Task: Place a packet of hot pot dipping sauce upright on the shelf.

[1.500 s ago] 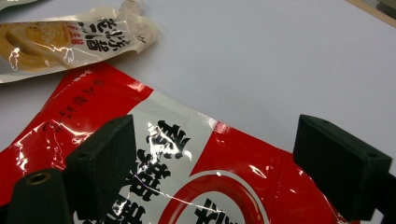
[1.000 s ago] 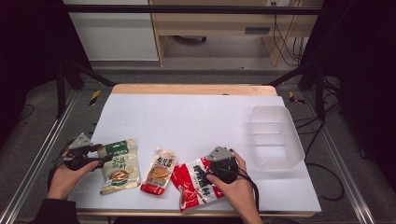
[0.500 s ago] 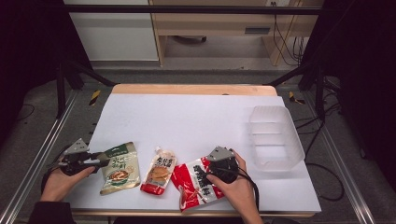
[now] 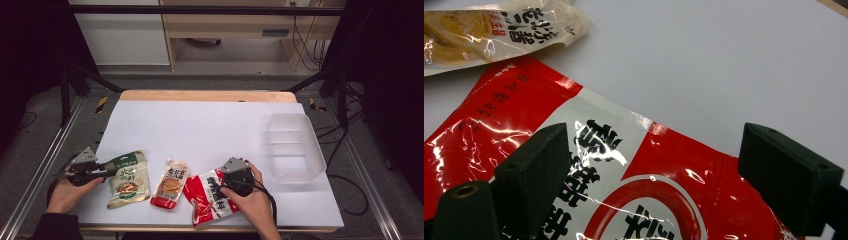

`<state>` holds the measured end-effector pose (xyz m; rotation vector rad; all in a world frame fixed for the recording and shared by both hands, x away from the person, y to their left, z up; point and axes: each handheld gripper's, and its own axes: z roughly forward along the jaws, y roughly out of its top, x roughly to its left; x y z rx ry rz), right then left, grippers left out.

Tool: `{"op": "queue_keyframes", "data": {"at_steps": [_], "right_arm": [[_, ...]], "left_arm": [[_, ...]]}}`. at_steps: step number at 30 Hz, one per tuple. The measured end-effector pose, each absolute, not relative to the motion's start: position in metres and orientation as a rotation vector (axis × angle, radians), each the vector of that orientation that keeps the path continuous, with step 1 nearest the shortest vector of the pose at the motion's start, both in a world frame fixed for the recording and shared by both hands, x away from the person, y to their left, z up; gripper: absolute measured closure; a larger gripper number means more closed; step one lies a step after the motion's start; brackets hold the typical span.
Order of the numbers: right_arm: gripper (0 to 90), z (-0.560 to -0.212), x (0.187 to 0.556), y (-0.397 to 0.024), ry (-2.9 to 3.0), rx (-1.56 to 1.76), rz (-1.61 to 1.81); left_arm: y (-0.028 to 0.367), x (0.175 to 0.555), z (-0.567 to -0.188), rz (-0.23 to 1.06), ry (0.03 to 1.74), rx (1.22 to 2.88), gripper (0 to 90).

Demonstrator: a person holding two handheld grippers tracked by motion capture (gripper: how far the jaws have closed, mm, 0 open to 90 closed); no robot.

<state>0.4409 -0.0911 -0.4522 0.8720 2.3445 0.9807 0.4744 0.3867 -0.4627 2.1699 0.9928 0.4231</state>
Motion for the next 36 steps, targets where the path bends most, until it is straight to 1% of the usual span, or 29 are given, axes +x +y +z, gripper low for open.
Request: {"op": "queue_keyframes", "data": {"at_steps": [1, 2, 4, 8, 9, 13, 15, 20, 24, 28, 31, 32, 36], "right_arm": [[13.9, -0.452, 0.441, -0.091, 2.344, 0.876, 0.979], [13.9, -0.453, 0.441, -0.091, 2.346, 0.874, 0.977], [13.9, -0.452, 0.441, -0.091, 2.343, 0.870, 0.980], [13.8, -0.453, 0.442, -0.092, 2.342, 0.871, 0.983], [13.9, -0.452, 0.442, -0.092, 2.341, 0.873, 0.980], [13.8, -0.453, 0.441, -0.092, 2.344, 0.870, 0.974], [13.9, -0.453, 0.441, -0.091, 2.342, 0.870, 0.975], [13.6, -0.451, 0.441, -0.092, 2.338, 0.864, 0.979], [13.5, -0.450, 0.442, -0.095, 2.335, 0.866, 0.981], [13.3, -0.450, 0.442, -0.094, 2.344, 0.863, 0.984], [13.0, -0.451, 0.441, -0.093, 2.349, 0.856, 0.987], [13.1, -0.451, 0.441, -0.093, 2.350, 0.851, 0.990], [13.3, -0.450, 0.440, -0.093, 2.355, 0.850, 0.992]], "left_arm": [[0.388, 0.475, -0.463, 0.413, 0.991, 2.169, 64.4], [0.388, 0.475, -0.463, 0.406, 0.993, 2.169, 68.0], [0.389, 0.476, -0.464, 0.409, 1.009, 2.169, 71.5], [0.386, 0.477, -0.464, 0.418, 1.011, 2.184, 72.8], [0.384, 0.478, -0.464, 0.430, 1.025, 2.184, 74.3], [0.384, 0.480, -0.463, 0.428, 1.036, 2.194, 85.6], [0.385, 0.479, -0.460, 0.428, 1.033, 2.197, 89.1], [0.391, 0.474, -0.450, 0.420, 1.038, 2.174, 90.0], [0.394, 0.460, -0.418, 0.453, 1.002, 2.110, 90.0], [0.389, 0.449, -0.393, 0.449, 0.948, 2.087, 90.0], [0.385, 0.443, -0.382, 0.448, 0.909, 2.086, 90.0], [0.382, 0.436, -0.370, 0.454, 0.871, 2.095, 90.0], [0.376, 0.421, -0.346, 0.477, 0.796, 2.130, 90.0]]}}
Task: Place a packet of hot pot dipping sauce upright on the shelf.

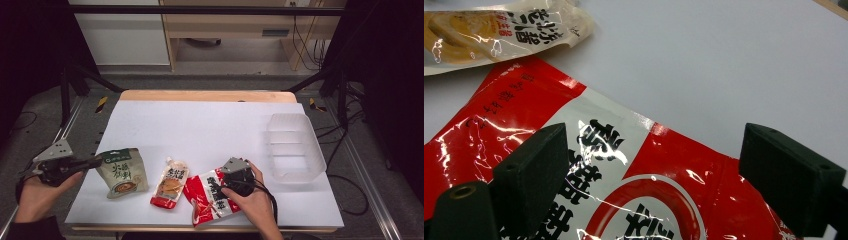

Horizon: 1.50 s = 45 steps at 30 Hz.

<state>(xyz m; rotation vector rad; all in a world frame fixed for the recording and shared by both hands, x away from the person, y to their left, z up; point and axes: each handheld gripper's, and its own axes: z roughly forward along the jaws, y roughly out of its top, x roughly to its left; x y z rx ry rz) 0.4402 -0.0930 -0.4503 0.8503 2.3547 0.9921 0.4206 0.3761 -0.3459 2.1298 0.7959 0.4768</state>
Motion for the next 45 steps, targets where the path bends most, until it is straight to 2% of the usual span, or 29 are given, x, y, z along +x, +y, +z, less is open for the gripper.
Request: {"op": "queue_keyframes", "data": {"at_steps": [4, 9, 13, 18, 27, 39, 41, 45], "right_arm": [[13.6, -0.450, 0.441, -0.093, 2.355, 0.850, 0.999], [15.8, -0.451, 0.439, -0.091, 2.353, 0.839, 1.004], [18.5, -0.451, 0.436, -0.087, 2.361, 0.800, 0.990], [16.4, -0.445, 0.436, -0.077, 2.398, 0.671, 0.929], [16.4, -0.421, 0.447, -0.079, 2.445, 0.586, 0.845], [9.1, -0.379, 0.461, -0.086, 2.478, 0.568, 0.779], [9.5, -0.372, 0.463, -0.087, 2.478, 0.548, 0.767], [16.3, -0.363, 0.467, -0.089, 2.497, 0.508, 0.743]], "left_arm": [[0.368, 0.411, -0.329, 0.518, 0.749, 2.153, 90.0], [0.363, 0.416, -0.328, 0.579, 0.800, 2.125, 90.0], [0.353, 0.420, -0.332, 0.560, 0.786, 2.122, 90.0], [0.327, 0.424, -0.328, 0.563, 0.723, 2.162, 90.0], [0.283, 0.437, -0.313, 0.532, 0.616, 2.174, 90.0], [0.232, 0.455, -0.304, 0.462, 0.490, 2.224, 90.0], [0.225, 0.457, -0.304, 0.455, 0.468, 2.236, 90.0], [0.217, 0.460, -0.302, 0.440, 0.438, 2.241, 90.0]]}}
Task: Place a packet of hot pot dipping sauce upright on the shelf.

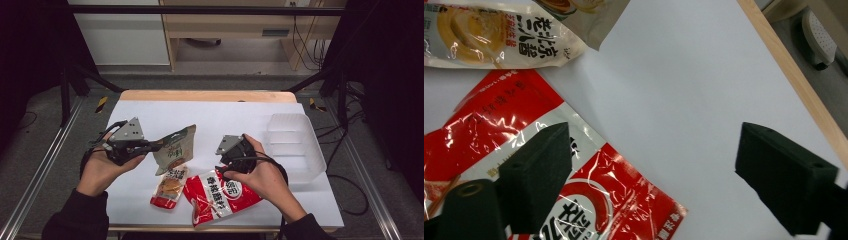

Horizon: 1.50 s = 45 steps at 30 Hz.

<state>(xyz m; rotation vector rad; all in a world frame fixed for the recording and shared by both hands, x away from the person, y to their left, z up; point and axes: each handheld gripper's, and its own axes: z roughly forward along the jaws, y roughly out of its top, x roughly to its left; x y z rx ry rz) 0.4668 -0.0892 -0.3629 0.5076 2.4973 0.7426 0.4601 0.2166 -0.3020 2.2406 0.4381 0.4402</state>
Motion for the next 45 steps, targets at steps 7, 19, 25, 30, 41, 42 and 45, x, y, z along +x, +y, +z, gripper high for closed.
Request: {"op": "queue_keyframes", "data": {"at_steps": [7, 19, 25, 30, 41, 42, 45], "right_arm": [[16.3, -0.346, 0.469, -0.095, 2.522, 0.478, 0.734], [18.1, -0.316, 0.465, -0.104, 2.512, 0.381, 0.673], [32.7, -0.305, 0.466, -0.103, 2.494, 0.331, 0.699], [36.7, -0.303, 0.469, -0.097, 2.508, 0.285, 0.695], [66.0, -0.308, 0.469, -0.096, 2.569, 0.232, 0.692], [69.3, -0.308, 0.469, -0.098, 2.571, 0.245, 0.695], [78.0, -0.307, 0.469, -0.101, 2.580, 0.247, 0.706]], "left_arm": [[0.206, 0.463, -0.303, 0.415, 0.405, 2.244, 90.0], [0.183, 0.462, -0.302, 0.400, 0.323, 2.268, 90.0], [0.168, 0.460, -0.305, 0.377, 0.284, 2.271, 90.0], [0.151, 0.457, -0.308, 0.358, 0.232, 2.293, 90.0], [0.136, 0.455, -0.311, 0.349, 0.189, 2.296, 90.0], [0.136, 0.455, -0.312, 0.345, 0.199, 2.287, 90.0], [0.137, 0.457, -0.313, 0.343, 0.210, 2.280, 90.0]]}}
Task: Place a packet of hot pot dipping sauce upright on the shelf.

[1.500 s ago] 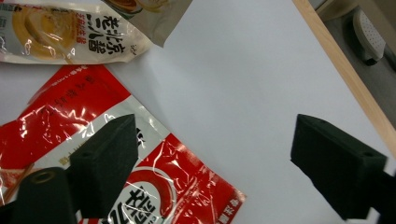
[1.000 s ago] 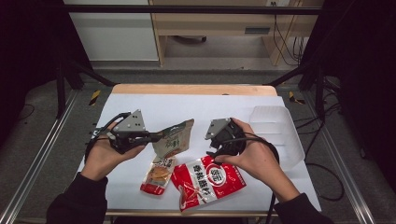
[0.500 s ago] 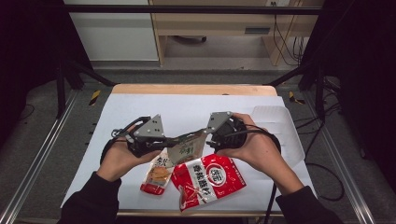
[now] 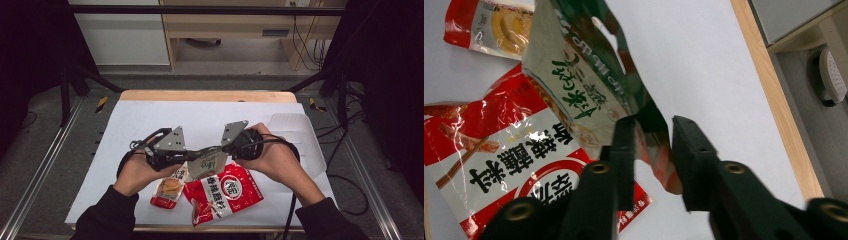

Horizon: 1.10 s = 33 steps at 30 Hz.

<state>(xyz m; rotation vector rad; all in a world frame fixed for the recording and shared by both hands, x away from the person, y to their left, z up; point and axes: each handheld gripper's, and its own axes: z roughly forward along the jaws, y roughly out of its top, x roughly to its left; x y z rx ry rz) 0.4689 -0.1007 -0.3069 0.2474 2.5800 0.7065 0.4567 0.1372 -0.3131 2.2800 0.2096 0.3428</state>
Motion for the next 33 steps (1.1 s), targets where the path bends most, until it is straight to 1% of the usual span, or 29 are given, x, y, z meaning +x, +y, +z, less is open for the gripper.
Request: {"op": "queue_keyframes", "data": {"at_steps": [3, 10, 13, 20, 24, 26, 27, 29, 31, 33], "right_arm": [[81.6, -0.306, 0.468, -0.100, 2.591, 0.247, 0.702], [82.0, -0.308, 0.465, -0.094, 2.630, 0.227, 0.684], [88.5, -0.308, 0.465, -0.094, 2.630, 0.228, 0.680], [89.7, -0.302, 0.466, -0.097, 2.617, 0.272, 0.684], [90.0, -0.287, 0.464, -0.098, 2.573, 0.290, 0.678], [90.0, -0.282, 0.463, -0.098, 2.560, 0.288, 0.652], [90.0, -0.279, 0.464, -0.099, 2.553, 0.289, 0.638], [90.0, -0.275, 0.465, -0.101, 2.540, 0.300, 0.619], [90.0, -0.270, 0.467, -0.106, 2.528, 0.316, 0.610], [90.0, -0.266, 0.469, -0.111, 2.514, 0.341, 0.611]], "left_arm": [[0.139, 0.458, -0.314, 0.346, 0.227, 2.271, 90.0], [0.142, 0.461, -0.314, 0.344, 0.241, 2.263, 90.0], [0.142, 0.462, -0.314, 0.341, 0.233, 2.269, 90.0], [0.141, 0.462, -0.313, 0.333, 0.257, 2.233, 90.0], [0.143, 0.458, -0.311, 0.338, 0.304, 2.161, 88.8], [0.143, 0.457, -0.311, 0.347, 0.318, 2.130, 83.8], [0.143, 0.456, -0.310, 0.358, 0.322, 2.117, 77.9], [0.144, 0.455, -0.311, 0.383, 0.318, 2.087, 60.0], [0.147, 0.454, -0.314, 0.401, 0.329, 2.079, 47.9], [0.153, 0.453, -0.320, 0.413, 0.364, 2.072, 38.5]]}}
